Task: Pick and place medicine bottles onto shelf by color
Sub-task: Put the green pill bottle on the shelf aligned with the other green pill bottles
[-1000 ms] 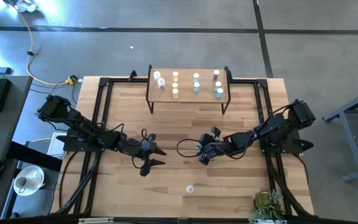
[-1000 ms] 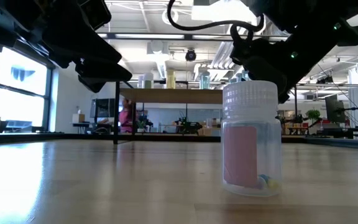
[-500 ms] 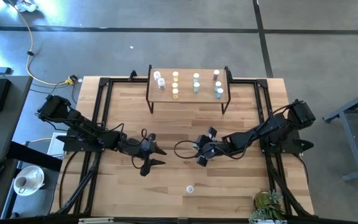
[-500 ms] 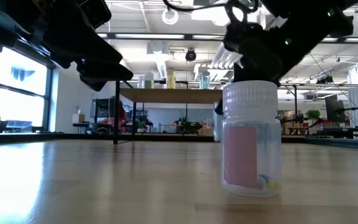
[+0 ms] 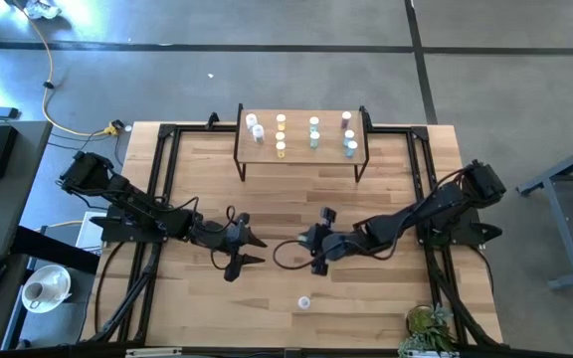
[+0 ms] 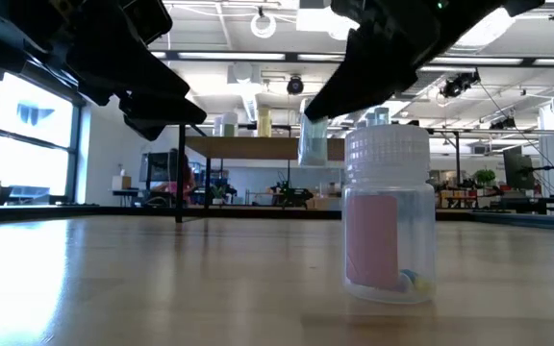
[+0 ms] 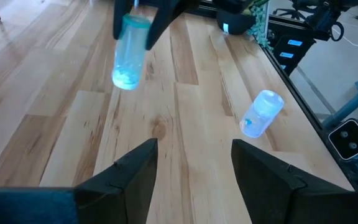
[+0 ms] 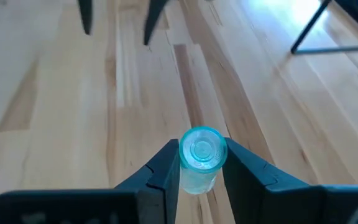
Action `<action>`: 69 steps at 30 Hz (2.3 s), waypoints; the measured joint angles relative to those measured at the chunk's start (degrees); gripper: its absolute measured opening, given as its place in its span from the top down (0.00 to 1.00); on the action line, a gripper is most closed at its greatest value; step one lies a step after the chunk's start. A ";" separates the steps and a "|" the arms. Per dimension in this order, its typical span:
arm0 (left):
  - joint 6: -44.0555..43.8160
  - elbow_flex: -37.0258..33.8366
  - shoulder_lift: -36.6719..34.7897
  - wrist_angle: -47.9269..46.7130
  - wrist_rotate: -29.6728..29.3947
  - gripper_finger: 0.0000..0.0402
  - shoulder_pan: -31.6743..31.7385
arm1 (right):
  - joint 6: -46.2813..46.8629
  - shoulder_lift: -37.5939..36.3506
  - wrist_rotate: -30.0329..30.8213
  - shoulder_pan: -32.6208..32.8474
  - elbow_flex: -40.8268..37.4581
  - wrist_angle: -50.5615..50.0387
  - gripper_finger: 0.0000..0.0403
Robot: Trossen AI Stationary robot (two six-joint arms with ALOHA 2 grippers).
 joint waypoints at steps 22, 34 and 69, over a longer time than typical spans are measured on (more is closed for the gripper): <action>-10.65 0.02 0.00 5.33 -1.73 0.42 4.99 | -33.85 -0.02 0.20 0.43 11.61 -6.40 0.77; -14.00 0.04 0.00 10.18 -0.66 0.43 7.55 | -68.55 -0.02 10.94 2.86 13.94 -14.63 0.77; -27.57 7.69 0.46 18.13 14.52 0.43 22.64 | -113.68 -0.02 34.01 4.78 13.94 -10.83 0.77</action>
